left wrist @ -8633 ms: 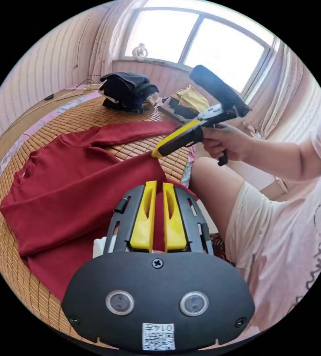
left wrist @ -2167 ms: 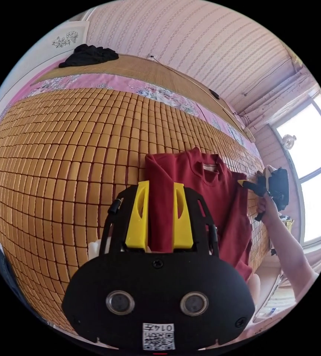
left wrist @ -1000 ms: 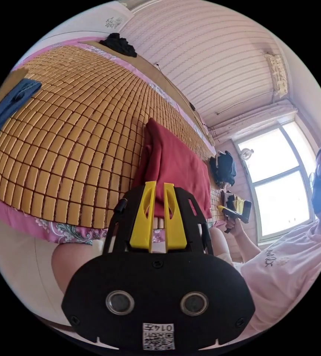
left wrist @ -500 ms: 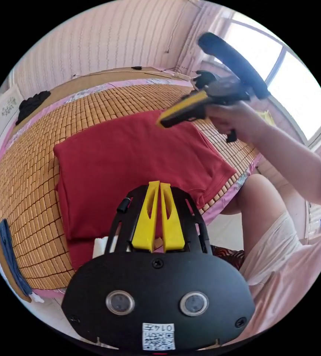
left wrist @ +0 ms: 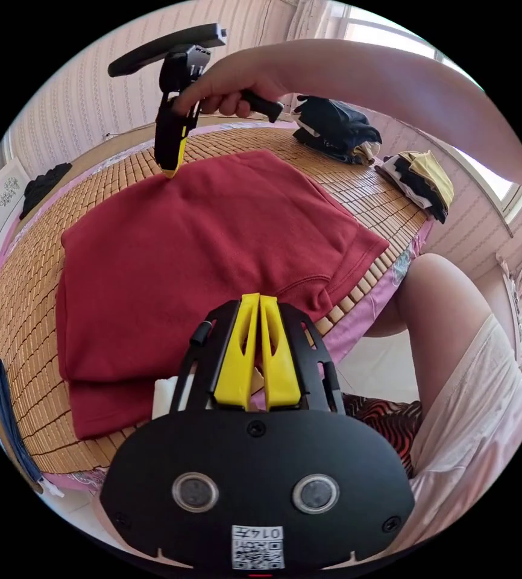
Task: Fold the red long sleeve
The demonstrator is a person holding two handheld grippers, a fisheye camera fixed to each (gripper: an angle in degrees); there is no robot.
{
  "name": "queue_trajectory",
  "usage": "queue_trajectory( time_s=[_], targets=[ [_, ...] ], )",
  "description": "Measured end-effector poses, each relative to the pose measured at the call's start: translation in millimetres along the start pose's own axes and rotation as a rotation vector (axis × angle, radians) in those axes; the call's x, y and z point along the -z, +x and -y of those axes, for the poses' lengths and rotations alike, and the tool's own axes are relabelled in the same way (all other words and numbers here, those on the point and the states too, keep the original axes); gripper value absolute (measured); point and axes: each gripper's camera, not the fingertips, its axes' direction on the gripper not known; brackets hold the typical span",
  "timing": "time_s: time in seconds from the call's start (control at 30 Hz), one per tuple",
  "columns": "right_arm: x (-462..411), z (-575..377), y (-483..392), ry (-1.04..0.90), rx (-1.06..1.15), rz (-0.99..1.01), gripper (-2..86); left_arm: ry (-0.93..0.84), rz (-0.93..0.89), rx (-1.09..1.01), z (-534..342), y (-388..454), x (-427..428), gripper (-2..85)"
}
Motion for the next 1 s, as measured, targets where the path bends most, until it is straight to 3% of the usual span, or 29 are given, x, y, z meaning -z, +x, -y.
queue_trajectory(
  time_s=[0.07,0.23,0.5,0.63,0.7,0.8,0.87,1.0],
  targets=[
    [-40,16,3,-0.078,0.008,-0.007,-0.9,-0.027,-0.052,0.021,0,-2,-6,-1.0],
    [-33,38,11,-0.174,0.089,0.006,-0.9,-0.036,-0.105,0.031,-5,0,-16,-1.0],
    [-66,27,40,-0.094,-0.018,0.072,-0.9,-0.01,-0.066,-0.09,-20,23,-20,-0.9],
    [-25,-85,65,0.296,-0.206,0.109,-0.7,0.077,-0.087,-0.139,-33,39,-7,0.3],
    [-27,-158,68,0.393,-0.305,0.157,-0.4,0.132,-0.082,-0.144,-36,47,-4,2.4],
    [-66,-271,64,0.373,-0.523,0.222,1.5,0.236,-0.097,-0.191,-36,62,-3,7.9],
    [-101,-343,55,0.3,-0.709,0.237,13.0,0.246,-0.143,-0.254,-30,75,-11,10.9],
    [-151,-406,45,0.231,-0.831,0.379,14.1,0.218,-0.183,-0.268,-16,91,-25,14.6]
  ],
)
